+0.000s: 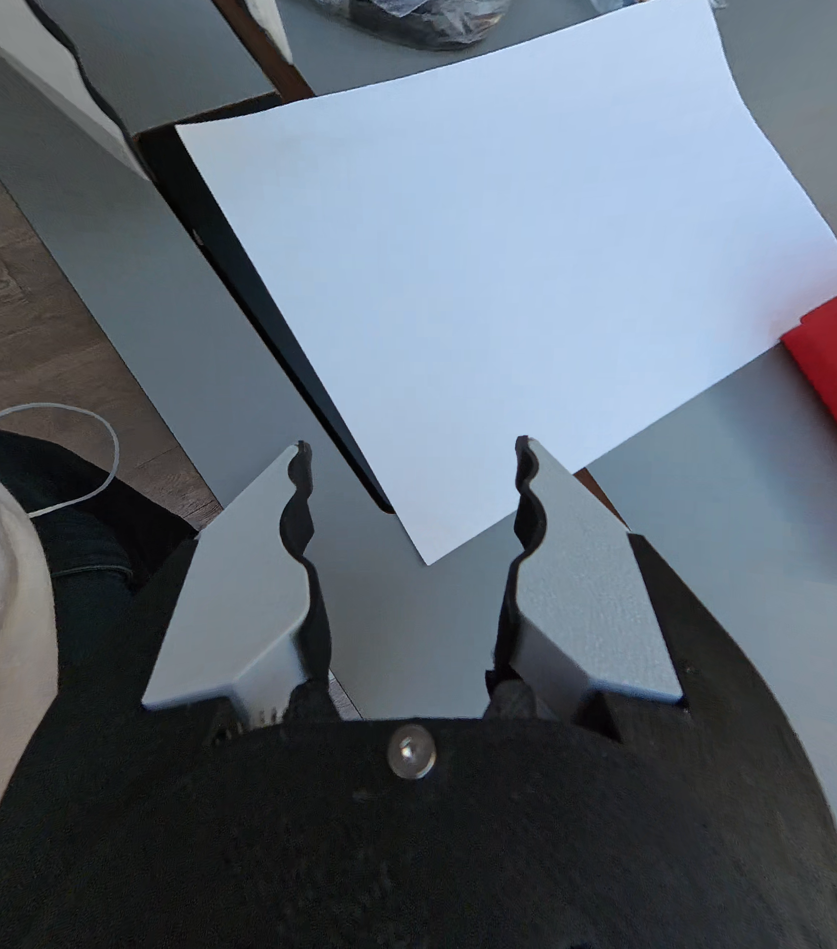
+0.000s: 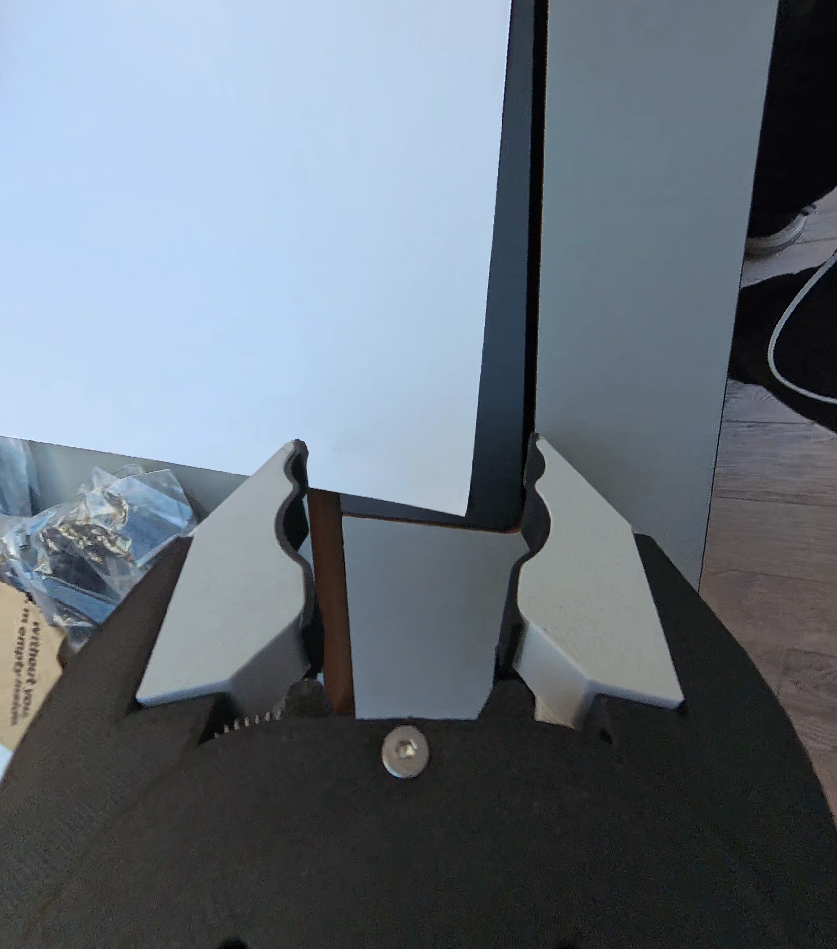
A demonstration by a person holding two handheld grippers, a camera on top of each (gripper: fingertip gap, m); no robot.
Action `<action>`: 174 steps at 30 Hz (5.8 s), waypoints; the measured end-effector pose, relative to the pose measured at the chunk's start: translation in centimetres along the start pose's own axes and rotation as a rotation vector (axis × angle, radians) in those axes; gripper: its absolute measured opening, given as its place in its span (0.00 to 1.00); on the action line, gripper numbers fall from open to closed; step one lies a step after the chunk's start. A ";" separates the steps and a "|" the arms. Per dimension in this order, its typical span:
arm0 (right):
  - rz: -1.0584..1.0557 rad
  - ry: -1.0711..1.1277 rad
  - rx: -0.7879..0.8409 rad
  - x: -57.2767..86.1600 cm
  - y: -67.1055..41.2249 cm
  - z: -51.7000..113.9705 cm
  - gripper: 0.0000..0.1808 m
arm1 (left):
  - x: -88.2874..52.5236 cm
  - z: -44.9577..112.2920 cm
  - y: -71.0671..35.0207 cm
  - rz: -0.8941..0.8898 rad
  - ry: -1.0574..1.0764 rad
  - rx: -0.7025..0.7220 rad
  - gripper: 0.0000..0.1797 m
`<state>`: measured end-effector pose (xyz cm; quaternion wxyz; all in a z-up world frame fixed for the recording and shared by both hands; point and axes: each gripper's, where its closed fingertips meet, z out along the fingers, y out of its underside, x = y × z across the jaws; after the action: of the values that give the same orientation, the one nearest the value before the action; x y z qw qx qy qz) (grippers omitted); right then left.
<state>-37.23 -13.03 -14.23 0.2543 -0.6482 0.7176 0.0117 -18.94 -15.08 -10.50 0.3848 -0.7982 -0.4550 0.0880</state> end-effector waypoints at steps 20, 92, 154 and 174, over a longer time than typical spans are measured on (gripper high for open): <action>-0.650 0.207 0.196 -2.3 -2.4 4.3 0.49 | 6.9 6.2 4.1 1.008 -0.519 -0.227 0.35; -0.788 0.240 0.468 -3.4 -7.7 -3.5 0.35 | 8.8 -2.6 1.0 0.715 -0.600 0.308 0.00; -0.745 -0.073 0.214 -4.1 -12.0 5.8 0.31 | 12.2 1.5 3.3 0.630 -0.365 0.215 0.19; -0.724 -0.083 0.208 -3.3 -12.3 4.9 0.30 | 8.8 0.3 4.4 0.546 -0.301 0.168 0.27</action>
<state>-23.84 -10.22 -13.40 0.3354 -0.8294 0.4287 -0.1257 -11.16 -9.15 -11.94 0.3399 -0.8341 -0.2672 0.3425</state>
